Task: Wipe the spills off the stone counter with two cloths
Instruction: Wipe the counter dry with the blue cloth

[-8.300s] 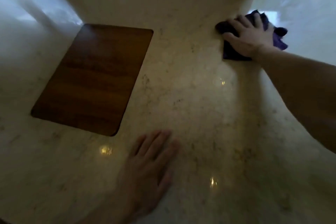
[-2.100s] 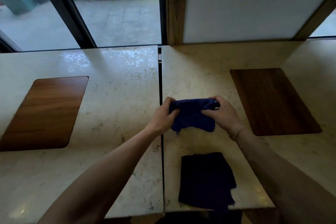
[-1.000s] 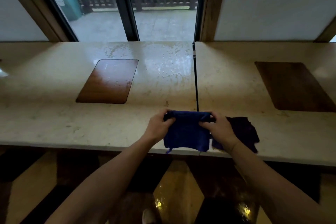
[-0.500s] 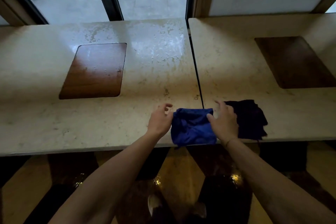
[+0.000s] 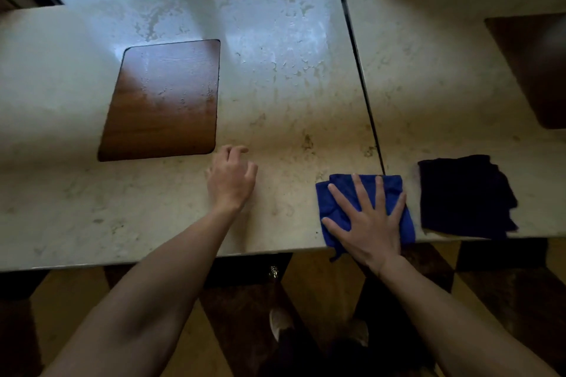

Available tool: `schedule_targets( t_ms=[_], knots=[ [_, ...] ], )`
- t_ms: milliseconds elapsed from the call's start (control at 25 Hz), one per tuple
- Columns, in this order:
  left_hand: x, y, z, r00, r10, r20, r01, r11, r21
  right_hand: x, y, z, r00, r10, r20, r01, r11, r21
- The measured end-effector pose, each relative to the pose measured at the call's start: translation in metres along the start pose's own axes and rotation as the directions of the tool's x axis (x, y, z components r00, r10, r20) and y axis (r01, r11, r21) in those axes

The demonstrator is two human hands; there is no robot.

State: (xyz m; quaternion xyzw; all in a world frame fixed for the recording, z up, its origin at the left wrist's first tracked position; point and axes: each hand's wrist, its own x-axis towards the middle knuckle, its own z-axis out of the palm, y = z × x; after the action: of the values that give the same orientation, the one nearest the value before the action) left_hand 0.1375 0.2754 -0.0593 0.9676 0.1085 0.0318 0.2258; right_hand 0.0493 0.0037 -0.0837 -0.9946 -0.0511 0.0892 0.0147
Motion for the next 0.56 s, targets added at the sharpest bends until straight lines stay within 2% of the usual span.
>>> schedule_targets(
  t_ms=[80,200,360,560],
  knots=[
    [0.025,-0.014,-0.004,1.000,-0.018,0.006,0.018,0.999,0.050,0.004,-0.002,0.003,0.999,0.032,-0.010,-0.032,0.999,0.001],
    [0.066,-0.028,-0.004,0.999,0.031,0.041,-0.037,0.988,0.149,0.020,-0.012,0.000,0.995,0.096,0.001,-0.096,0.995,0.019],
    [0.130,-0.046,-0.005,0.988,0.060,0.145,-0.091,0.972,0.215,0.069,-0.027,-0.006,0.979,0.204,0.028,-0.205,0.978,0.043],
    [0.212,-0.060,-0.005,0.997,-0.004,0.078,-0.019,0.959,0.283,0.165,-0.026,-0.018,0.985,0.170,0.044,-0.173,0.982,0.077]
  ],
)
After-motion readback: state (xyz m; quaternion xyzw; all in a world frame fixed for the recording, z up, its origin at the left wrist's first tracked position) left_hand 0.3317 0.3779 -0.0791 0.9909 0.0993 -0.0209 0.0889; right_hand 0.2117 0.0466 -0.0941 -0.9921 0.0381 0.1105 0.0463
